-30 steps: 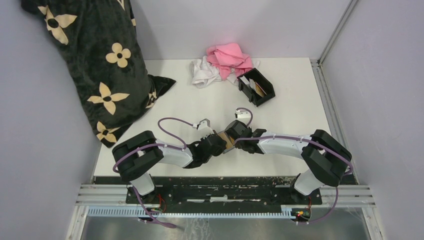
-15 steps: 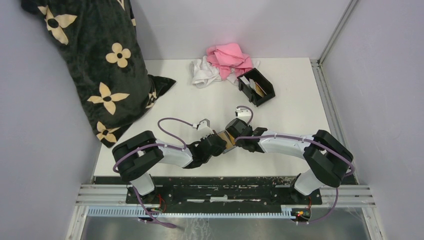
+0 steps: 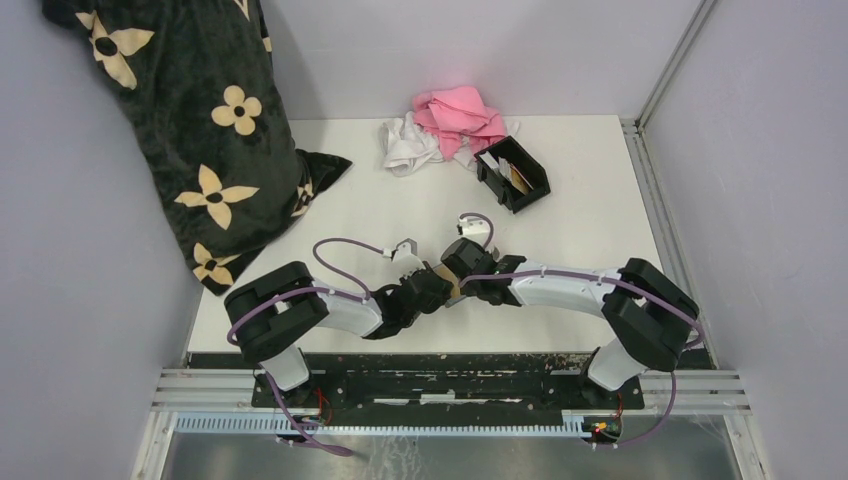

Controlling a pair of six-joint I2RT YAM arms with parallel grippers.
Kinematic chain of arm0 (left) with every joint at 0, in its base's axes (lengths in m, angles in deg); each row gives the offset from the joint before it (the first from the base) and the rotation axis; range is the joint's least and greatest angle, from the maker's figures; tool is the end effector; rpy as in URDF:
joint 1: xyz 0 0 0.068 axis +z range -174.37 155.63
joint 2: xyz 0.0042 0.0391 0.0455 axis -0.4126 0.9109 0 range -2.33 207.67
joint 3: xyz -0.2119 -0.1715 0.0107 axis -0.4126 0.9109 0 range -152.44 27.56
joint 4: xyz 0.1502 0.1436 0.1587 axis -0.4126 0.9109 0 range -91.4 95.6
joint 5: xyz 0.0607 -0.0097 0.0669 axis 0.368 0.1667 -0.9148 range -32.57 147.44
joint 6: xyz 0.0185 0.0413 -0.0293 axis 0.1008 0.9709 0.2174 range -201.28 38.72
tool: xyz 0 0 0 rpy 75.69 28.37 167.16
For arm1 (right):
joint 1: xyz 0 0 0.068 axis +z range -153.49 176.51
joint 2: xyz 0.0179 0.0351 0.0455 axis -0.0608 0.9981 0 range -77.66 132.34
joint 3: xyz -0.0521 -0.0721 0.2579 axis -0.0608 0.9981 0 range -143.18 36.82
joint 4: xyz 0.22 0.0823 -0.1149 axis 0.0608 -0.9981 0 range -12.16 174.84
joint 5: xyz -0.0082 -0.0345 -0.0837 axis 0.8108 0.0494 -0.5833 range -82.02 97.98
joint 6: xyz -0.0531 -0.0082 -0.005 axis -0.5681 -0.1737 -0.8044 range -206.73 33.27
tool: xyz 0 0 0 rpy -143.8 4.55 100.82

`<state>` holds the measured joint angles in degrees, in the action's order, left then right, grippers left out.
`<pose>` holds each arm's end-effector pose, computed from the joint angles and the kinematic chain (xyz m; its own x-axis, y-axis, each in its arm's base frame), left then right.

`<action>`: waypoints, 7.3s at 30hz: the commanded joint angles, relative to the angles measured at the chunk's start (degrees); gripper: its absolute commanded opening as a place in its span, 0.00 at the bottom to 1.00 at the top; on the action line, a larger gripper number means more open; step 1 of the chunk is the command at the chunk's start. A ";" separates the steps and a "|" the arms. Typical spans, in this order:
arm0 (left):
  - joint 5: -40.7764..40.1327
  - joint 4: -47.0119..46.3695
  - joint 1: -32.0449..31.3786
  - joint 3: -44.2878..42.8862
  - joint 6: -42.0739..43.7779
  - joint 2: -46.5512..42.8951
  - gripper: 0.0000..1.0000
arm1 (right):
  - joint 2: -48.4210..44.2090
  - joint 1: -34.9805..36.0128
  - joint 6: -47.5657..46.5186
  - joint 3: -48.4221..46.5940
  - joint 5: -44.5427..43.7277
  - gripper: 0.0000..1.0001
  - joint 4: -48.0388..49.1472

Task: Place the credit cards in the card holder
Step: Insert the credit card into the card holder.

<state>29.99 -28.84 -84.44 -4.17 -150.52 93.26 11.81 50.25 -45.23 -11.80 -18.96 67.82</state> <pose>0.1601 -0.2452 0.1201 -0.6511 -0.5322 -0.5412 -0.0700 0.7521 -0.6553 0.1895 0.2310 0.1730 -0.7570 -0.0333 -0.6526 -0.0997 0.9929 0.0650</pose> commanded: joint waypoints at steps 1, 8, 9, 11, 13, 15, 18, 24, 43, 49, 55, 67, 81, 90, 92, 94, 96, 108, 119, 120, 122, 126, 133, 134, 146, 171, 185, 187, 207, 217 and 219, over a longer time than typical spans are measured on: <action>1.92 7.78 0.49 2.91 -0.01 2.11 0.03 | 1.64 1.03 -0.54 -3.38 -0.25 0.33 0.42; 2.39 7.23 0.70 3.08 0.15 2.25 0.03 | 4.09 1.73 -1.02 -5.01 -1.14 0.36 -1.05; 2.37 7.23 0.74 3.09 0.23 2.27 0.03 | 4.51 1.85 -1.05 -5.27 -1.29 0.36 -1.34; 2.41 7.23 0.87 3.13 0.21 2.35 0.03 | 5.16 2.04 -1.25 -5.76 -1.86 0.36 -2.16; 2.56 7.14 0.87 3.19 0.22 2.33 0.03 | 5.92 2.29 -1.34 -6.08 -2.21 0.36 -2.77; 2.65 7.06 1.00 3.26 0.13 2.42 0.03 | 6.50 2.51 -1.41 -6.13 -2.75 0.36 -3.12; 2.74 6.97 1.04 3.28 -0.11 2.57 0.03 | 7.27 3.20 -1.59 -6.45 -4.61 0.36 -4.26; 2.98 6.70 1.13 3.33 -0.29 3.02 0.03 | 7.57 4.30 -1.91 -6.36 -9.72 0.36 -7.00; 3.49 7.21 1.40 2.61 0.05 4.16 0.03 | 1.88 5.15 0.18 -2.46 -13.80 0.35 -6.85; 4.65 6.68 2.04 3.13 0.48 4.15 0.03 | -7.53 5.07 9.66 6.42 -9.17 0.34 2.23; 6.93 4.29 2.24 3.64 -0.36 5.43 0.03 | -13.52 5.11 20.34 17.01 -5.96 0.33 17.57; 8.75 2.08 2.24 4.57 -0.43 6.89 0.03 | -16.86 4.98 27.93 24.51 -6.06 0.39 28.63; 8.81 0.99 2.31 5.43 -0.78 7.65 0.03 | -14.83 2.87 28.41 26.46 -5.86 0.38 32.18; 9.13 1.38 2.32 4.48 0.22 7.96 0.03 | -19.42 2.72 18.87 18.91 -14.31 0.38 14.19; 9.05 2.06 2.28 3.97 0.89 7.80 0.03 | -21.01 2.26 17.16 17.96 -16.88 0.38 11.23; 8.94 3.04 2.32 3.62 1.43 7.53 0.03 | -22.10 1.06 15.38 17.22 -17.75 0.38 9.52; 8.80 3.35 2.31 3.52 1.61 7.34 0.03 | -22.16 -0.75 13.36 16.71 -17.09 0.38 8.70; 9.13 4.47 2.24 1.97 3.10 7.55 0.03 | -13.19 -12.96 7.02 14.83 -4.19 0.36 14.69; 9.68 4.66 1.81 0.44 3.27 9.06 0.03 | -6.65 -15.30 5.91 13.67 0.85 0.35 18.26; 9.69 4.68 1.70 0.22 3.26 9.23 0.03 | -6.38 -15.32 5.95 13.84 1.05 0.35 18.39; 9.74 4.68 1.63 -0.07 3.29 9.50 0.03 | -5.99 -15.25 6.26 14.41 1.54 0.35 19.01; 9.84 4.68 1.30 -0.68 3.12 10.30 0.03 | -5.76 -15.27 7.05 15.87 2.47 0.34 20.23; 9.62 4.55 0.69 -1.38 2.52 11.01 0.03 | -6.23 -15.19 8.44 18.44 3.88 0.33 21.78; 9.60 4.40 0.62 -1.46 2.45 11.21 0.03 | -6.35 -15.23 8.58 18.76 4.06 0.33 21.91; 9.09 4.06 -0.14 -2.04 1.67 11.49 0.03 | -9.15 -14.25 9.48 21.07 3.57 0.33 21.14; 1.29 9.07 -0.22 2.44 1.51 0.36 0.03 | -13.62 -4.45 11.07 17.56 -1.68 0.32 13.98; 0.24 8.29 -0.24 4.01 1.98 -2.87 0.03 | -13.96 0.38 12.82 15.94 -5.01 0.32 10.95; 0.79 6.41 -0.26 4.55 3.01 -3.23 0.03 | -14.16 0.38 12.74 15.77 -5.21 0.32 10.53; 4.21 3.12 -0.04 5.23 5.57 -2.49 0.32 | -14.11 0.35 12.29 15.44 -5.76 0.32 9.37; 5.27 0.74 0.61 7.21 5.79 -2.82 0.48 | -13.56 0.40 12.03 14.84 -5.63 0.32 9.05; 5.59 -0.50 0.73 7.69 6.24 -3.35 0.51 | -13.37 0.36 12.03 14.87 -5.47 0.32 9.17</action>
<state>35.59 -34.09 -84.44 0.49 -148.20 89.90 -1.33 50.40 -33.02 5.64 -23.11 76.32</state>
